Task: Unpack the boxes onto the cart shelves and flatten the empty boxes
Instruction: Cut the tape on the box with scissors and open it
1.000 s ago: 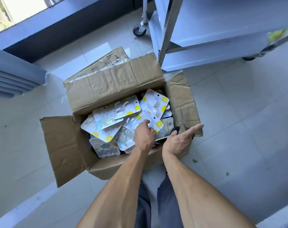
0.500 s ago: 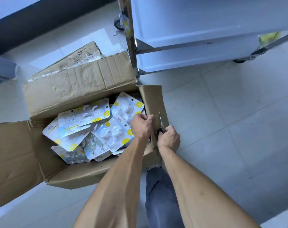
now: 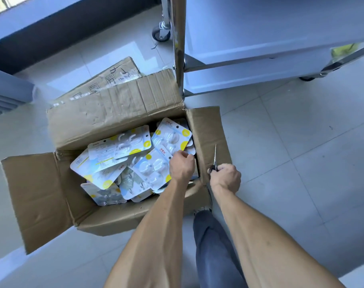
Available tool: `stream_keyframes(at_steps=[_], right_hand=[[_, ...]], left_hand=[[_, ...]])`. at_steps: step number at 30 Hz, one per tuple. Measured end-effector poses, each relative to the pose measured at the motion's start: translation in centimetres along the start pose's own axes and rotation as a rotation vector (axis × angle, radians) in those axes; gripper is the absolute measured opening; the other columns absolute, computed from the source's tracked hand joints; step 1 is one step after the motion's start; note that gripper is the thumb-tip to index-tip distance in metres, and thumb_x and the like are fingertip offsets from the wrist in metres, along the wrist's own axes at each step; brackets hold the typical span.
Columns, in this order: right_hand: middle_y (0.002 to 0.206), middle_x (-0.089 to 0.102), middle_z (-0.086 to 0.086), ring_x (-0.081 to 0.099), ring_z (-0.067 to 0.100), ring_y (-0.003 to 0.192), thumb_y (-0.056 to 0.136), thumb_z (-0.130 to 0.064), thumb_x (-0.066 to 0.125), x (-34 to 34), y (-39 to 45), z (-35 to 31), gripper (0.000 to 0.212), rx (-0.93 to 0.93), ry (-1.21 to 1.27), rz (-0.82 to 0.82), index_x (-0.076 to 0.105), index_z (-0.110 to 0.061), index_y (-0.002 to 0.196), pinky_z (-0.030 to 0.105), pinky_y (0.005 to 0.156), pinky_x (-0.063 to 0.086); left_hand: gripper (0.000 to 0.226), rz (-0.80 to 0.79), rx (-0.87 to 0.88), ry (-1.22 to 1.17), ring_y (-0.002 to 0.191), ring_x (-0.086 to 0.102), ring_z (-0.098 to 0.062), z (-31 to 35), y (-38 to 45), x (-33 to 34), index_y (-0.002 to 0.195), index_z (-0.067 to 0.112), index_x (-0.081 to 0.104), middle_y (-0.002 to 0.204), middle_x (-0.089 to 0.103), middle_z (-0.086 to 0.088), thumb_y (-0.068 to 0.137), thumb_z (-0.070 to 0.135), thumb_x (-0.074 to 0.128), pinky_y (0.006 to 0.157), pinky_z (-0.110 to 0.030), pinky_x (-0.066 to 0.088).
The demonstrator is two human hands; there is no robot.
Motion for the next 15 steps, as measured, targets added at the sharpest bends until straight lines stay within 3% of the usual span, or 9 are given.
stream_keyframes(at_steps=[4, 8, 11, 15], right_hand=[[0.091, 0.069, 0.019, 0.062, 0.036, 0.088, 0.083, -0.015, 0.07, 0.5, -3.2, -0.6, 0.007, -0.034, 0.026, 0.089, 0.073, -0.01, 0.086, 0.036, 0.07, 0.049], [0.085, 0.068, 0.024, 0.06, 0.04, 0.081, 0.085, -0.008, 0.062, 1.4, -6.5, -0.8, 0.011, -0.05, 0.108, 0.163, 0.07, -0.004, 0.079, 0.035, 0.06, 0.033], [0.088, 0.069, 0.023, 0.061, 0.04, 0.083, 0.086, -0.004, 0.059, 1.3, -7.6, -0.2, 0.013, -0.027, 0.144, 0.191, 0.071, -0.005, 0.083, 0.034, 0.061, 0.029], [0.094, 0.068, 0.022, 0.063, 0.039, 0.089, 0.085, -0.005, 0.06, -0.6, -8.3, 1.5, 0.014, 0.054, 0.239, 0.208, 0.071, -0.006, 0.093, 0.037, 0.062, 0.035]], left_hand=[[0.031, 0.078, 0.035, 0.205, 0.103, 0.061, -0.029, -2.8, -1.5, -3.0, 0.115, 0.013, 0.064, 0.108, 0.068, -0.009, 0.088, 0.02, 0.051, 0.075, -0.028, 0.04], [0.033, 0.164, 0.069, 0.316, 0.104, 0.061, -0.033, -4.6, -2.3, -6.0, 0.122, 0.011, 0.058, 0.106, 0.066, -0.011, 0.091, 0.018, 0.048, 0.076, -0.03, 0.038], [0.038, 0.181, 0.205, 0.426, 0.106, 0.059, -0.033, -3.1, -2.7, -7.0, 0.129, 0.009, 0.053, 0.118, 0.062, -0.015, 0.092, 0.015, 0.046, 0.078, -0.033, 0.04], [0.034, 0.18, 0.449, 0.596, 0.102, 0.056, -0.033, 0.3, -4.4, -6.5, 0.123, 0.011, 0.054, 0.115, 0.057, -0.013, 0.09, 0.013, 0.047, 0.076, -0.036, 0.037]])
Point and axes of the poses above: each hand's wrist, its own y-axis towards the middle knuckle, its own x-axis out of the palm, z = x × y, the point moved 8 cm from there along y, towards the middle knuckle
